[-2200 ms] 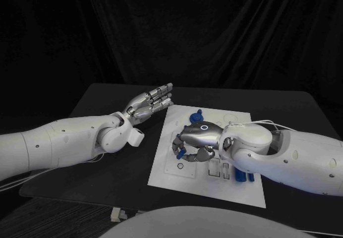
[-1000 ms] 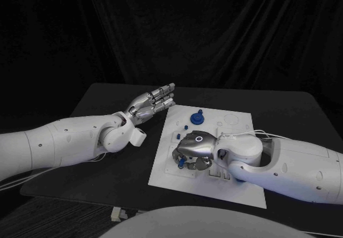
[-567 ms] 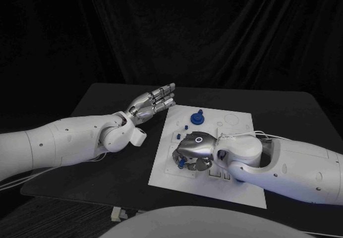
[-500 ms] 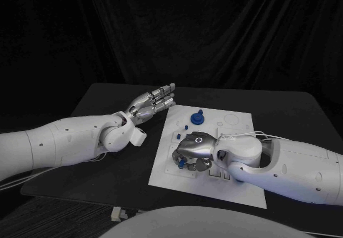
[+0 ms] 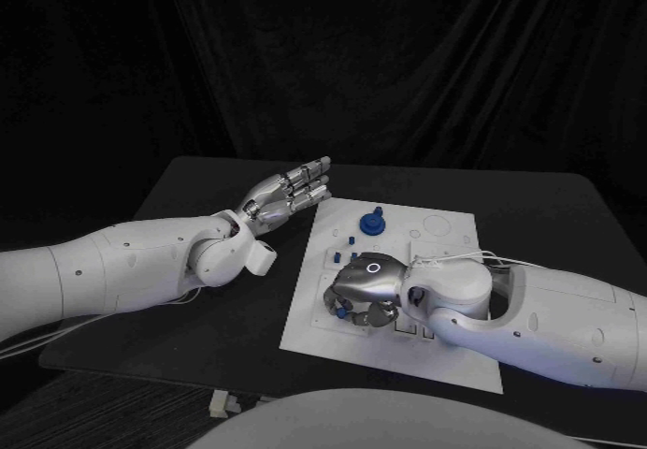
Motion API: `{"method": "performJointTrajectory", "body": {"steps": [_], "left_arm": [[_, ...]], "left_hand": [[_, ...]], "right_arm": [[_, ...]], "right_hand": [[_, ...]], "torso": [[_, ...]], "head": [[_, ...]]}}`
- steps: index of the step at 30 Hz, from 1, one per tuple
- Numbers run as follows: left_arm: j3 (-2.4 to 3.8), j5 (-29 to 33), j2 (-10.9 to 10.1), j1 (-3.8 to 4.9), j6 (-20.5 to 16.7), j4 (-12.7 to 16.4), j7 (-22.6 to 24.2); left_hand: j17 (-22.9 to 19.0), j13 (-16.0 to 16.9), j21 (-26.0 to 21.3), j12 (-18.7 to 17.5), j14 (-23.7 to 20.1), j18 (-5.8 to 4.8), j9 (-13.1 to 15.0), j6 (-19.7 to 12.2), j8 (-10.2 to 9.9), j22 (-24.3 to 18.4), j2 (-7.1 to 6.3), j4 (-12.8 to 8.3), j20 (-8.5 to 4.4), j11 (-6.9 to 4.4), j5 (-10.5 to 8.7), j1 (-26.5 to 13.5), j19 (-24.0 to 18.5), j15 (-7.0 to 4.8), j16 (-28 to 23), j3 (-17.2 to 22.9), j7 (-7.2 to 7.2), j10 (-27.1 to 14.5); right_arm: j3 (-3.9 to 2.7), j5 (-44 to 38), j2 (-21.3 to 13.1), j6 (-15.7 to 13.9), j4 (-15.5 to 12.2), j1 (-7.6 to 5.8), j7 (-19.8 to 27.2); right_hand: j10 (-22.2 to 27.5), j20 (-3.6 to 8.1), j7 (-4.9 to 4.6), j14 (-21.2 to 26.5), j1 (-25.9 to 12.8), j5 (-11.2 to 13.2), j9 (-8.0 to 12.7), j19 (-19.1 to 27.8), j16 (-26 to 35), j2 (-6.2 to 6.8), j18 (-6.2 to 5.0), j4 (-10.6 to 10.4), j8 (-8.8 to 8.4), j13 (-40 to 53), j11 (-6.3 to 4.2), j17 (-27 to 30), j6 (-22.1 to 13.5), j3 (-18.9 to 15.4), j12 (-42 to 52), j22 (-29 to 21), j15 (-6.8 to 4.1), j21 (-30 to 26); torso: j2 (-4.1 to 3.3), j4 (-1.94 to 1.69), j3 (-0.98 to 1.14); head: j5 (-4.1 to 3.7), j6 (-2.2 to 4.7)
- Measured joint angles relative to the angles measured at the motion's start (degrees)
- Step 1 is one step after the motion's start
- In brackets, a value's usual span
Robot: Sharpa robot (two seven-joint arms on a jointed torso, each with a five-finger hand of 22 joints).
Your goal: Assemble the parts on the task board
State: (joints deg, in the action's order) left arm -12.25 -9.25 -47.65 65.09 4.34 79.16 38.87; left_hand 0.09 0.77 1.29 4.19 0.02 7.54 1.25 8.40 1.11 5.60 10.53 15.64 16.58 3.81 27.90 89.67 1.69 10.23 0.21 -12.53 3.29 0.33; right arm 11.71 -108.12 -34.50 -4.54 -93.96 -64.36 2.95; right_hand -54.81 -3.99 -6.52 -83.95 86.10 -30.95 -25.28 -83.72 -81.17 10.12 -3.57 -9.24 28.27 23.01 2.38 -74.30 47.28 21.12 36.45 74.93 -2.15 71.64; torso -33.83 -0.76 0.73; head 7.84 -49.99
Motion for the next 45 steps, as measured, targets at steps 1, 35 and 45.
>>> {"method": "performJointTrajectory", "body": {"steps": [1, 35, 45], "left_arm": [[0.0, 0.0, 0.03, 0.0, 0.01, -0.02, 0.0], [0.0, 0.0, 0.2, 0.0, 0.1, -0.18, 0.0], [0.0, 0.0, 0.33, -0.04, 0.18, -0.29, 0.0]], "left_hand": [[0.0, 0.0, 0.0, 0.0, 0.0, 0.0, 0.0, 0.0, 0.0, 0.0, 0.0, 0.0, 0.0, 0.0, 0.0, 0.0, 0.0, 0.0, 0.0, 0.0, 0.0, 0.0], [0.01, -0.01, 0.0, 0.0, 0.0, 0.0, 0.0, -0.2, 0.0, 0.0, 0.0, 0.0, 0.0, 0.0, 0.0, 0.0, 0.0, 0.0, 0.0, 0.0, 0.2, 0.0], [0.02, 0.0, 0.0, 0.0, 0.0, 0.0, 0.0, -0.2, 0.0, 0.0, 0.2, -0.16, 0.0, 0.0, 0.21, 0.2, 0.0, 0.0, 0.0, 0.16, 0.2, 0.0]], "right_arm": [[0.04, -0.03, 0.01, 0.0, 0.16, 0.06, 0.0], [0.09, 0.83, -0.22, 0.51, 0.64, 0.27, -0.23], [0.08, 0.97, -0.67, 0.43, 0.63, 0.29, -0.69]], "right_hand": [[-0.01, 0.0, 0.0, 0.0, 0.0, 0.0, 0.01, 0.0, 0.2, 0.0, 0.0, 0.0, 0.0, 0.0, 0.01, 0.03, 0.0, 0.0, 0.0, 0.0, 0.0, 0.0], [-3.87, -0.21, 2.08, 0.0, -3.7, 15.78, 7.44, 1.24, 3.12, 0.06, -0.94, -0.26, -10.76, -3.98, -0.18, 3.96, -10.89, 0.86, -8.44, -0.02, 0.0, -4.27], [-3.86, -0.41, 3.77, 0.21, -3.7, 16.37, 9.41, 1.84, 3.51, 0.06, -0.93, -0.48, -12.26, -3.97, -0.19, 4.56, -12.98, -0.18, -8.88, -0.03, 0.21, -5.33]], "torso": [[0.0, 0.0, 0.0], [-0.03, 0.0, 0.01], [-0.02, -0.02, 0.02]], "head": [[-0.04, 0.0], [-0.42, -0.01], [-0.47, -0.01]]}}
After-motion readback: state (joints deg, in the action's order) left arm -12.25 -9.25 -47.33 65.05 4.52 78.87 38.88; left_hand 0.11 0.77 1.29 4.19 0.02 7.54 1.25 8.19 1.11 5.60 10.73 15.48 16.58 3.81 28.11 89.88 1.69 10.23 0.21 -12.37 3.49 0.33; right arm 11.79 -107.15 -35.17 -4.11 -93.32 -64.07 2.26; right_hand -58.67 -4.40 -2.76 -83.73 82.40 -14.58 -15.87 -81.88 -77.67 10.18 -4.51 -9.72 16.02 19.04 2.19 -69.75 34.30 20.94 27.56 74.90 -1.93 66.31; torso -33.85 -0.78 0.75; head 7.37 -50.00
